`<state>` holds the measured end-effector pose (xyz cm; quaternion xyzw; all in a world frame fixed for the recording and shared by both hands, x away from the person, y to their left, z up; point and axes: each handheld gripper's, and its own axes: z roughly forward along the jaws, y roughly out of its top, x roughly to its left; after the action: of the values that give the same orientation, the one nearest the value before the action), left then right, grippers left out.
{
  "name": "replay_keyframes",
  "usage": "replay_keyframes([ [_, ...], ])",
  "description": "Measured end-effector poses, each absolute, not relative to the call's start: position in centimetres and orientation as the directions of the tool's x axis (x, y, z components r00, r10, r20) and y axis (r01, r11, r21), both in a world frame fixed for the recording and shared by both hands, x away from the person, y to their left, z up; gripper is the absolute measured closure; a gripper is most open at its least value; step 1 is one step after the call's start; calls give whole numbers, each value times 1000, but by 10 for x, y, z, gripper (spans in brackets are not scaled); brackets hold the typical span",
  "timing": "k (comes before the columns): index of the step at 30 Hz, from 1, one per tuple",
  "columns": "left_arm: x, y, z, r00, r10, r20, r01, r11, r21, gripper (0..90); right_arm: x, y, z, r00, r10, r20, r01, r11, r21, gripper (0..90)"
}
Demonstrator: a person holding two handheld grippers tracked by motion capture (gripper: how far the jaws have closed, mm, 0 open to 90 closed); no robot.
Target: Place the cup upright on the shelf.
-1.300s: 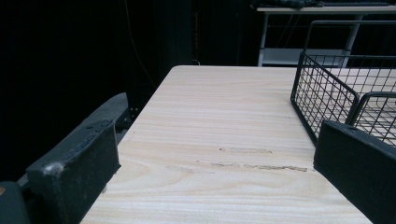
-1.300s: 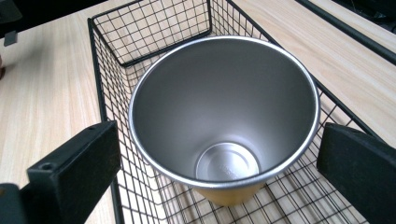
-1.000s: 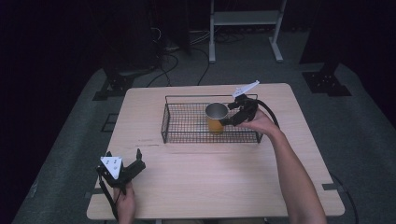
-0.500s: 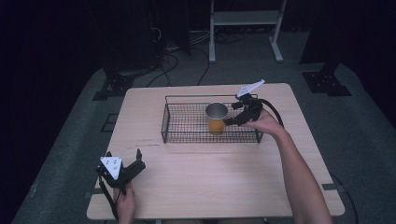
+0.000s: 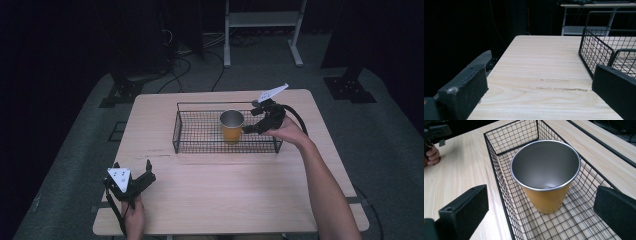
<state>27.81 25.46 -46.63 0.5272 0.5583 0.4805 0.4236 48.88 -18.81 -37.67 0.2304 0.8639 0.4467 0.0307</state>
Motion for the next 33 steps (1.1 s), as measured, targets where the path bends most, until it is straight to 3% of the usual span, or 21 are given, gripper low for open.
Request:
replay_keyframes([
  [33, 278, 254, -466, -83, 996, 39, 182, -23, 983, 0, 453, -233, -367, -890, 425, 166, 364, 442, 820, 0],
])
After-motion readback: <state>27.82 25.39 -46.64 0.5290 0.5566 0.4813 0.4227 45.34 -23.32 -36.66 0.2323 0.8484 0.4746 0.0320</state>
